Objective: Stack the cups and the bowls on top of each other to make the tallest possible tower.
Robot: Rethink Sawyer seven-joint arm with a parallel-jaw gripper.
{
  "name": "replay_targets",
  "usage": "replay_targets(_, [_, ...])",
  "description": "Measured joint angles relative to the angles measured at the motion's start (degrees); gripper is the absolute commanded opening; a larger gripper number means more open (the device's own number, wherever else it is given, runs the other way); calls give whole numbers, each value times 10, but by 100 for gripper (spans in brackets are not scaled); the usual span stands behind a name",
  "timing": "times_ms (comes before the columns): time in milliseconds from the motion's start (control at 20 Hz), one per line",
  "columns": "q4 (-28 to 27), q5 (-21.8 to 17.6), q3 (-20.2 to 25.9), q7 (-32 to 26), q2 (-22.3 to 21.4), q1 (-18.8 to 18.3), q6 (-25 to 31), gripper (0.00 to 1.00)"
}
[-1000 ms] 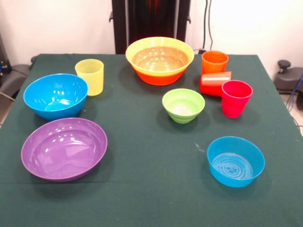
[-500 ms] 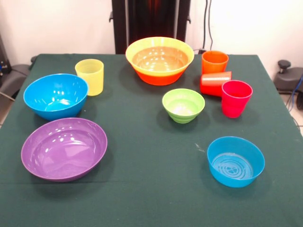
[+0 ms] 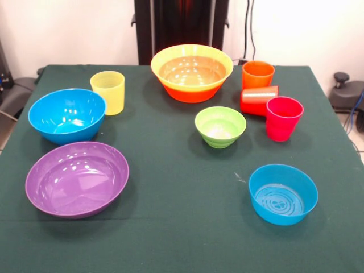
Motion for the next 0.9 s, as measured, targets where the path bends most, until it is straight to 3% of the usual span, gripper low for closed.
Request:
replay_targets(450, [103, 56, -73, 182, -57, 20, -56, 100])
replay_targets(900, [168, 93, -128, 287, -94, 53, -105, 100])
